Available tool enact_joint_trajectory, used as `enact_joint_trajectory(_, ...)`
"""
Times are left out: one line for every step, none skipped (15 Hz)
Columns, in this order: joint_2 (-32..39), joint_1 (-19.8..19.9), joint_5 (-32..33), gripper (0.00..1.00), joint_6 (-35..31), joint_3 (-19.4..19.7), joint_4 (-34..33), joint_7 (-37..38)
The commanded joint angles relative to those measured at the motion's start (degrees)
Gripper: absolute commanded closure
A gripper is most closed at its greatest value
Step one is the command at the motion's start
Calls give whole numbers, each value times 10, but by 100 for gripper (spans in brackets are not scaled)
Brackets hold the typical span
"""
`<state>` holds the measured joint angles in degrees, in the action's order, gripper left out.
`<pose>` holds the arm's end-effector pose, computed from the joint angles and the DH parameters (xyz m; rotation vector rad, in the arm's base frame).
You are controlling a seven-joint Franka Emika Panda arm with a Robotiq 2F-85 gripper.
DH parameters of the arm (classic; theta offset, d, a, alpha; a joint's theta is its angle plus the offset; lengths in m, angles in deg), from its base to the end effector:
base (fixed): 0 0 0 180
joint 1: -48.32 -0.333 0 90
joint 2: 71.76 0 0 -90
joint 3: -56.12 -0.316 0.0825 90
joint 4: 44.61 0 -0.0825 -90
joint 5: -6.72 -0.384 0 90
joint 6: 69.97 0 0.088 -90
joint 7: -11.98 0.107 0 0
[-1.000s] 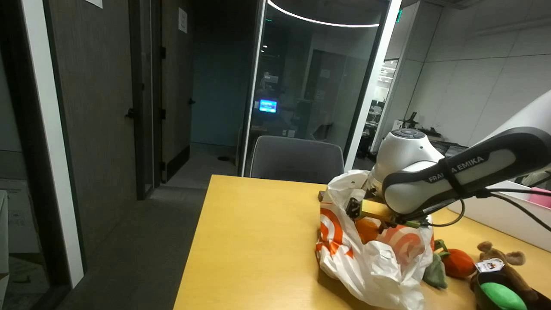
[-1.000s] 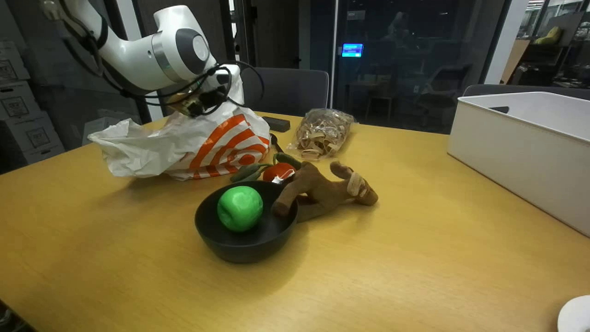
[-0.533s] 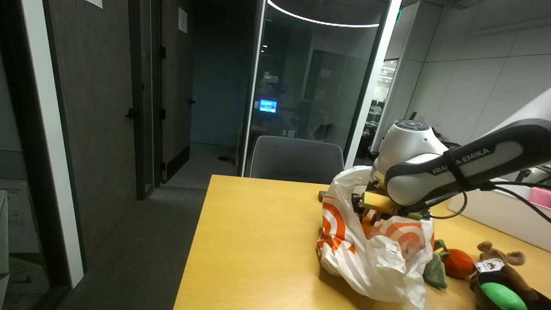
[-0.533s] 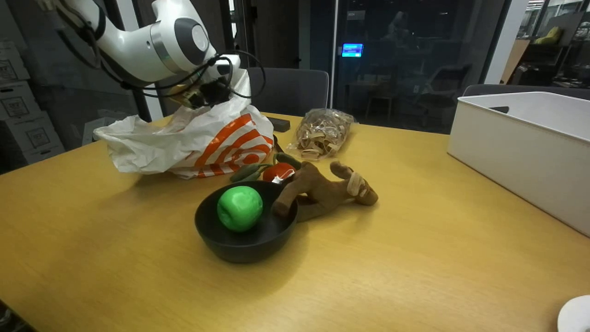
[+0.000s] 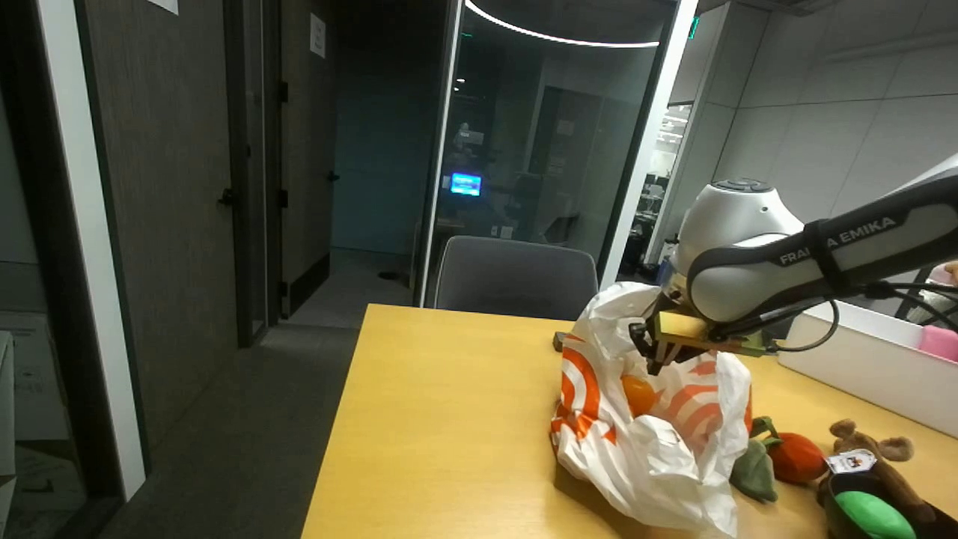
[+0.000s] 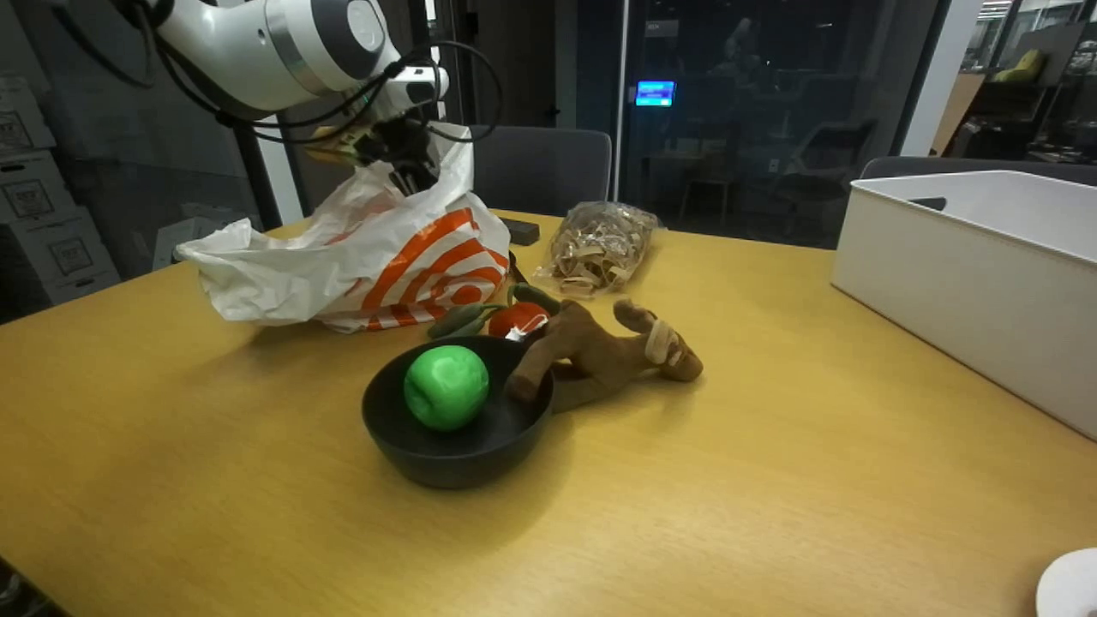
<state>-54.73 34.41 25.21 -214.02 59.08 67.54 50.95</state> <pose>0.6211 0.1246 0.3514 2.9710 -0.3691 0.5013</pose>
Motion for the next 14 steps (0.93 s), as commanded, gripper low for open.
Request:
enact_joint_trajectory(0,11,-23,64,24,-18,-9,-46)
enact_joint_trajectory(8,11,-27,55,25,-21,-15,-53)
enact_joint_trajectory(12,10,-26,48,17,-21,-16,-56)
enact_joint_trajectory(16,7,-22,41,22,-19,-21,-53)
enact_joint_trajectory(21,5,-19,32,25,-18,-26,-52)
enact_joint_trajectory(25,4,-14,25,25,-16,-28,-50)
enact_joint_trajectory(30,4,-15,17,28,-15,-33,-49)
enact_joint_trajectory(36,4,-15,10,30,-13,-36,-49)
enact_joint_trajectory(41,4,-16,1,31,-12,-39,-50)
enact_joint_trajectory(47,4,-18,0,36,-12,-43,-52)
enact_joint_trajectory(52,4,-19,0,35,-12,-46,-55)
enact_joint_trajectory(58,3,-18,0,37,-11,-51,-54)
enact_joint_trajectory(64,2,-18,0,38,-9,-56,-53)
enact_joint_trajectory(70,1,-18,0,38,-9,-62,-53)
